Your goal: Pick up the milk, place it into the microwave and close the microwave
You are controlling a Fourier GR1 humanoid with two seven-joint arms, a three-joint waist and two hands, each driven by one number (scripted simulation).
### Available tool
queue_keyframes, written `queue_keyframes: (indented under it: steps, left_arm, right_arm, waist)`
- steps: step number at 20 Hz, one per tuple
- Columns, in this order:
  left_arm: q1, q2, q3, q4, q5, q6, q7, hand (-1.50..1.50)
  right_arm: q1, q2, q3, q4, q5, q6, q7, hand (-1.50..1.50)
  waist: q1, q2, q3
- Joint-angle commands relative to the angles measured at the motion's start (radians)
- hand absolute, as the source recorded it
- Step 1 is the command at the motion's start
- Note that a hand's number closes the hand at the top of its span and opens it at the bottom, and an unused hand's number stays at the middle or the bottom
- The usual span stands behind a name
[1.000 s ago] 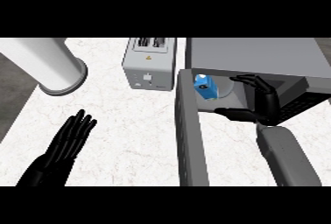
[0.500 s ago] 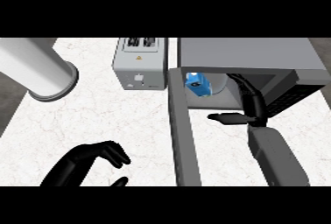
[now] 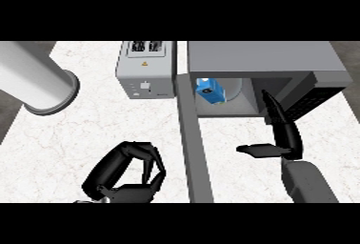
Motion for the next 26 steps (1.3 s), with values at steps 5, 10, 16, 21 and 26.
queue_keyframes:
  steps: [5, 10, 16, 21, 26]
  left_arm:
    - [-0.079, -0.019, -0.143, 0.183, -0.069, 0.019, -0.016, 1.50]
    - [-0.169, -0.019, -0.289, 0.384, 0.015, 0.149, -0.099, 1.50]
    - [-0.302, -0.019, -0.556, 0.498, 0.070, 0.374, -0.062, 1.50]
    - [-0.430, -0.019, -0.719, 0.618, 0.247, 0.609, -0.120, 1.50]
    - [-0.503, -0.019, -0.772, 0.610, 0.398, 0.797, -0.102, 1.50]
  right_arm:
    - [0.260, -0.063, 0.019, -0.334, -0.012, 0.033, 0.061, -1.50]
    - [0.400, -0.100, 0.006, -0.536, -0.064, 0.070, 0.117, -1.50]
    - [0.440, -0.145, -0.045, -0.673, -0.110, 0.085, 0.190, -1.50]
    - [0.474, -0.142, -0.048, -0.737, -0.169, 0.147, 0.189, -1.50]
    - [0.451, -0.180, -0.062, -0.775, -0.229, 0.210, 0.231, -1.50]
  waist:
    - [-0.007, -0.002, 0.000]
    - [-0.025, 0.000, -0.001]
    - [-0.033, 0.002, -0.001]
    - [-0.055, 0.008, -0.002]
    - [-0.075, 0.012, -0.002]
